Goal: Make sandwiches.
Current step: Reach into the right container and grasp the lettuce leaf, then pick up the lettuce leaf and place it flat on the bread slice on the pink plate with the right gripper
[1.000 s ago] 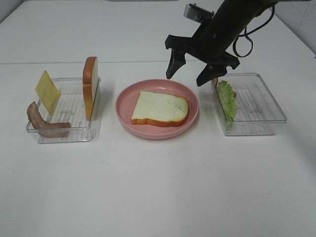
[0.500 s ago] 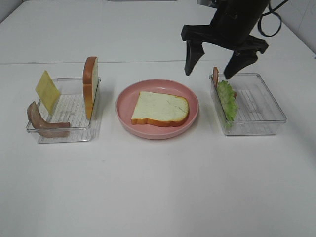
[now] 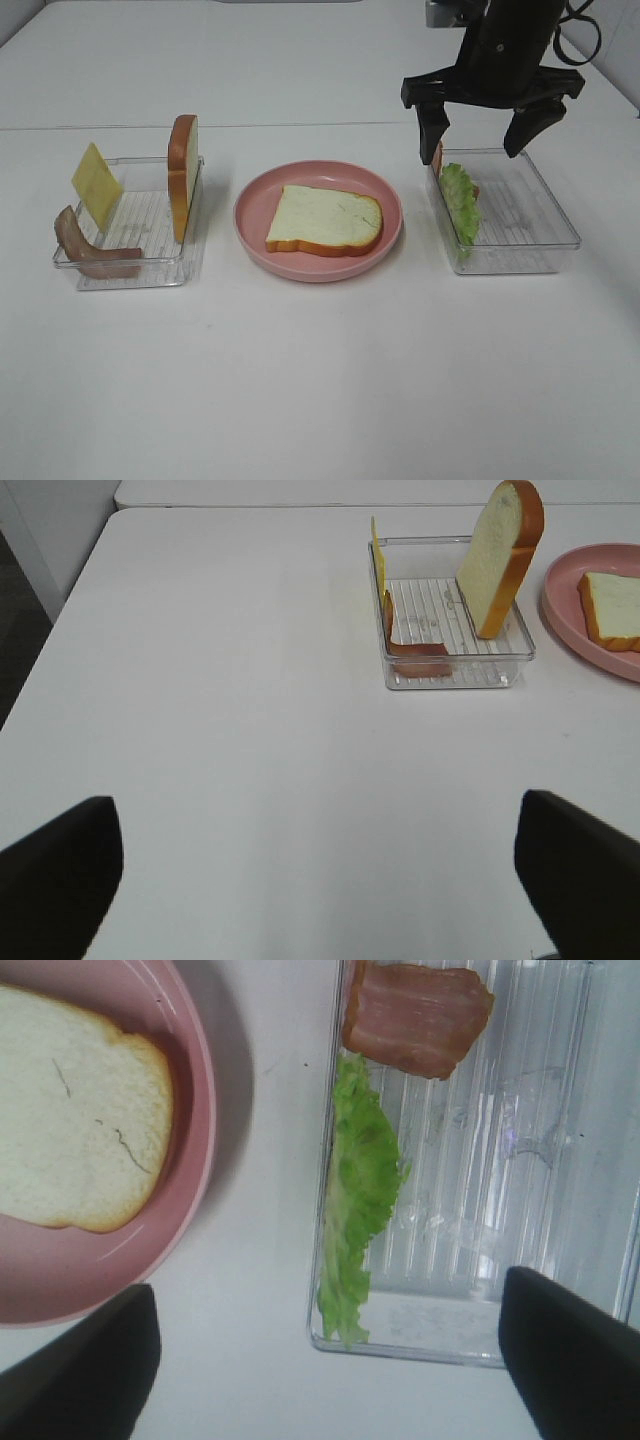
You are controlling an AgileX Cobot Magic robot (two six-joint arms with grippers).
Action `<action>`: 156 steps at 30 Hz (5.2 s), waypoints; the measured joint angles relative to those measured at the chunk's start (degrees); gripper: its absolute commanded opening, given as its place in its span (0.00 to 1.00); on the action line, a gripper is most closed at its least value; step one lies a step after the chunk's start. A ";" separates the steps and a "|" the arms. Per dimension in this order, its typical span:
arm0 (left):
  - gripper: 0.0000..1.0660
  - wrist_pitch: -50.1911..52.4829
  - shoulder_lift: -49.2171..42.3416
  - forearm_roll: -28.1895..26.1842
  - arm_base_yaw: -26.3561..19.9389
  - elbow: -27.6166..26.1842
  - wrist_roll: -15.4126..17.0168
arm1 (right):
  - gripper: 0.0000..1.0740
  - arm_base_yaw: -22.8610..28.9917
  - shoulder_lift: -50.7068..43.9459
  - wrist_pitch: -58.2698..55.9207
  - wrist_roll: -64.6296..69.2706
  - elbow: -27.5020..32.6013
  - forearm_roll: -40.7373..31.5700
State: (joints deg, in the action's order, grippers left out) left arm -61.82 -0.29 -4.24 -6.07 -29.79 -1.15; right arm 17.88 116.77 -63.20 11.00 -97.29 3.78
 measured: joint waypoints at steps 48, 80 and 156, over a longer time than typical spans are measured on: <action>0.96 0.00 0.00 0.11 0.00 0.00 0.00 | 0.08 -2.46 11.46 -0.29 1.38 -2.69 -4.13; 0.96 0.00 0.00 0.11 0.00 0.00 -0.06 | 0.00 -2.46 1.72 -4.30 1.95 -2.69 -4.58; 0.96 0.00 0.00 0.17 0.00 0.00 -0.11 | 0.64 0.86 13.81 11.92 -13.41 -2.69 -32.09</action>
State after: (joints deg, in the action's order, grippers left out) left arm -61.82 -0.29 -4.07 -6.07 -29.79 -1.26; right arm 18.74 130.58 -51.28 -2.41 -99.98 -28.30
